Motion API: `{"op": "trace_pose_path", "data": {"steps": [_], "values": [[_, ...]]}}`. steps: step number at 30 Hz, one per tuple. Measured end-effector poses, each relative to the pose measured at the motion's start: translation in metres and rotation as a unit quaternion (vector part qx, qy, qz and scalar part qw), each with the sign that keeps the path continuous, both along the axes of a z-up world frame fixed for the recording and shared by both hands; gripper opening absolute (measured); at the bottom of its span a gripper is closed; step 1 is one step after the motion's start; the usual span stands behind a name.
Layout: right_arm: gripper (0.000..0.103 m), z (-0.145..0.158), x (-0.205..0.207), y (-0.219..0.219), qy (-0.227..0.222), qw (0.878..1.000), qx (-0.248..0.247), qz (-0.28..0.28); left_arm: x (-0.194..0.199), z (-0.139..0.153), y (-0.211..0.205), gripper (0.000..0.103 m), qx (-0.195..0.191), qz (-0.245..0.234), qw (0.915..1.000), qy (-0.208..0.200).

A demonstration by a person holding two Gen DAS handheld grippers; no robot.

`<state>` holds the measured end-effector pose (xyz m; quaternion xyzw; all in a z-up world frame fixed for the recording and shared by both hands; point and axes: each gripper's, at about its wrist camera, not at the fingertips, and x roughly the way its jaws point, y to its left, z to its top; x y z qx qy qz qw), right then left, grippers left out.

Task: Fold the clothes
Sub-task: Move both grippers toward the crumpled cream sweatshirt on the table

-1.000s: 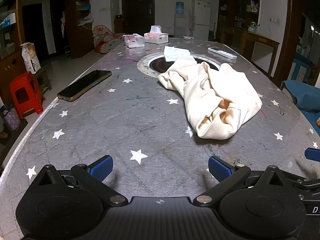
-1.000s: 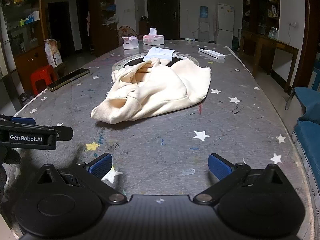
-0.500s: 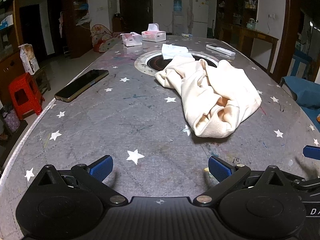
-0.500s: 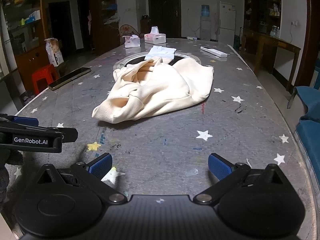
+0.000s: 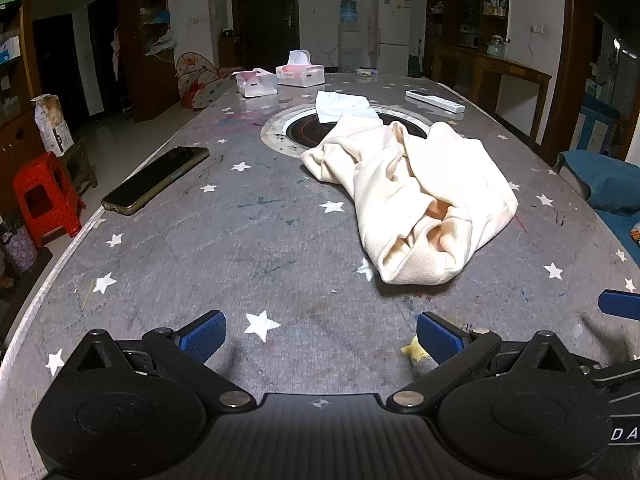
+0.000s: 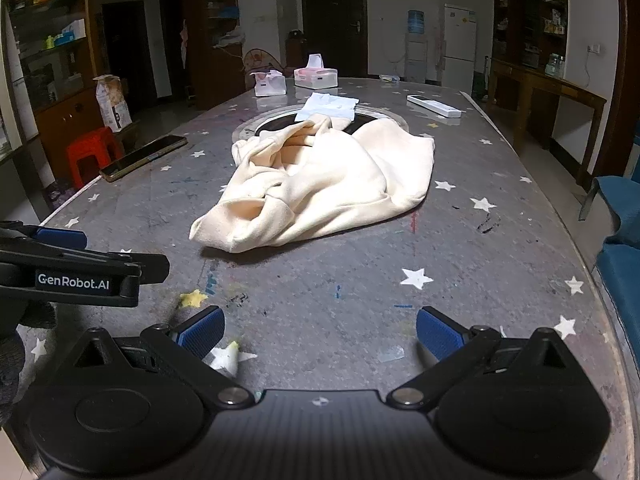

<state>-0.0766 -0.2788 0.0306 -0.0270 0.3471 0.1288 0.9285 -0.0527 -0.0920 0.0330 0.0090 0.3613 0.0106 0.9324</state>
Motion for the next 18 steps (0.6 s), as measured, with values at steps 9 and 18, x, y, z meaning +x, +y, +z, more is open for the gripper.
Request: {"op": "trace_pose_path", "data": {"steps": [9,18], "values": [[0.103,0.002,0.003,0.002,-0.001,1.0,0.001,0.005,0.004,0.002,-0.002,0.103,0.002,-0.004,1.0,-0.003],[0.103,0.003,0.011,0.006,-0.001,1.0,0.004,0.012,0.01,0.003,-0.002,0.103,0.005,-0.008,0.9999,-0.006]]}}
